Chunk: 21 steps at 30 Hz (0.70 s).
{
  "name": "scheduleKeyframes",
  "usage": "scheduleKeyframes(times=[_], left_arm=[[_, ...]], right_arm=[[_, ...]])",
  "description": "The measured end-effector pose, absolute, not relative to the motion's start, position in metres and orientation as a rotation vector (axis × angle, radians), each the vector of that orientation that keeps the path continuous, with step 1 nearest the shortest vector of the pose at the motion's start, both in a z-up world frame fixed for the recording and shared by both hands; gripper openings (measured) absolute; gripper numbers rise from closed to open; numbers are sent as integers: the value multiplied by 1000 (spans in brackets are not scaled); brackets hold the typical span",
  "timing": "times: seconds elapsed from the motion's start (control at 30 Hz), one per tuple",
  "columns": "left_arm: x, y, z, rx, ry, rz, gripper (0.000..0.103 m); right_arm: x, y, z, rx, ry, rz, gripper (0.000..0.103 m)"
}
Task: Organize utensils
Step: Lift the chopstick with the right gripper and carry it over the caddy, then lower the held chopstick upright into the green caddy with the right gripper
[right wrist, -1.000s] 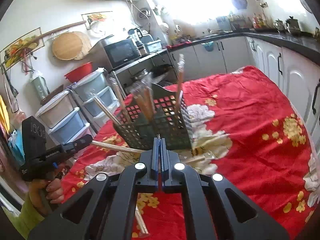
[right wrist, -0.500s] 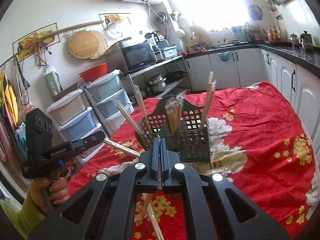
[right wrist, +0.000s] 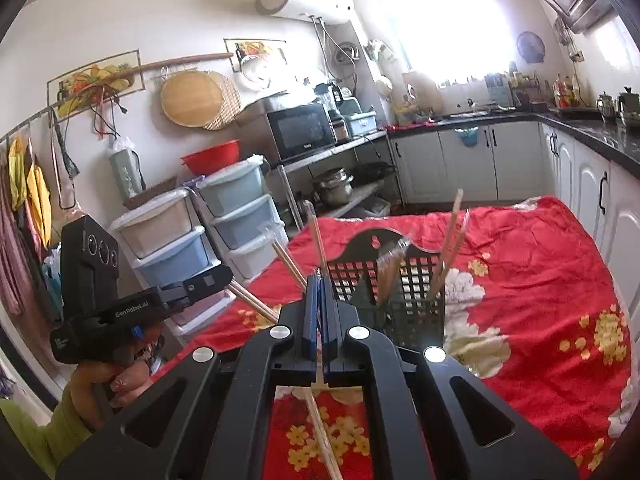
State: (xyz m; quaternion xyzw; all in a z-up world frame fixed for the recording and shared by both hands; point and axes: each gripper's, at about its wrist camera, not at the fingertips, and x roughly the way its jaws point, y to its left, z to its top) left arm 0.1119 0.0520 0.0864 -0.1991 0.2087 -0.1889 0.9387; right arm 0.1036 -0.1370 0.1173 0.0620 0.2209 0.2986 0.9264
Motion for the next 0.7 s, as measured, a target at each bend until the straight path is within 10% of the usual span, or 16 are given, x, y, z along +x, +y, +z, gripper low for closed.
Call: scheduleKeyframes(times=[0.7], left_arm=[[118, 37, 170, -337, 237, -438, 1]], right_arm=[[116, -121, 192, 120, 265, 659, 2]])
